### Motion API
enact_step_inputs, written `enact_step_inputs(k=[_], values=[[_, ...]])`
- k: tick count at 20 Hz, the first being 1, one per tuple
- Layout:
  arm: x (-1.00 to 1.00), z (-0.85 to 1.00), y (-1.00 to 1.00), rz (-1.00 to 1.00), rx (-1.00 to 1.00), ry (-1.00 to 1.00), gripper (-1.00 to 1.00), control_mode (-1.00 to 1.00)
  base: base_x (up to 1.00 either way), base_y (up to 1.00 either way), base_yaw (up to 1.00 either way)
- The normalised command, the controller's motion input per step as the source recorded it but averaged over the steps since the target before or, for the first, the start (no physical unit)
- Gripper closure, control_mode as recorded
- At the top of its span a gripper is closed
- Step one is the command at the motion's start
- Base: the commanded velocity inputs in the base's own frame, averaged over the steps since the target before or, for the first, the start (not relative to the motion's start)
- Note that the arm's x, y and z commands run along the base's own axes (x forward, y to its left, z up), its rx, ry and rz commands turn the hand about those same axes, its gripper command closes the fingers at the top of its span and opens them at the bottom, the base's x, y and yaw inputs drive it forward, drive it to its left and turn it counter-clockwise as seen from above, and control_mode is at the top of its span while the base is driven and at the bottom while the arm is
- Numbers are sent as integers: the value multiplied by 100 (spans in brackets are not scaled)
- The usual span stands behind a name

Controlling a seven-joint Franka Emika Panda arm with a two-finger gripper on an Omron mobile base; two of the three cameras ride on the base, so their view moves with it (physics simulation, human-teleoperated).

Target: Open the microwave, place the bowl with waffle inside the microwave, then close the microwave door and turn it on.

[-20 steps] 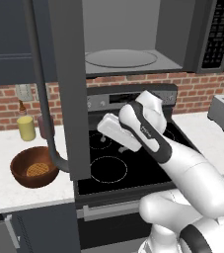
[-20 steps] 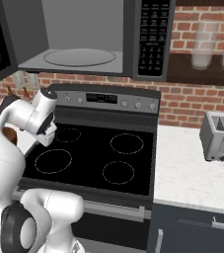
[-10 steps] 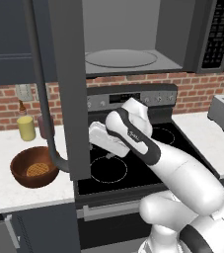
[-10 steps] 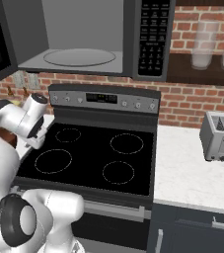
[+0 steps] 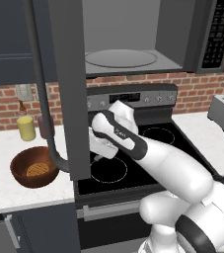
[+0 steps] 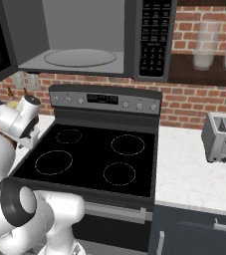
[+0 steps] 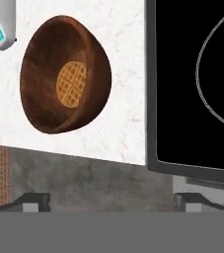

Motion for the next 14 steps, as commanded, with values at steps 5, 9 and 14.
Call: enact_step_inputs(k=[5,9,14], values=[[37,-34,32,7,1,-2,-100,-100,0,0,0],[39,-18,26,8,5,-4,-100,-100,0,0,0],[33,-14,25,6,2,-3,-100,-100,0,0,0]])
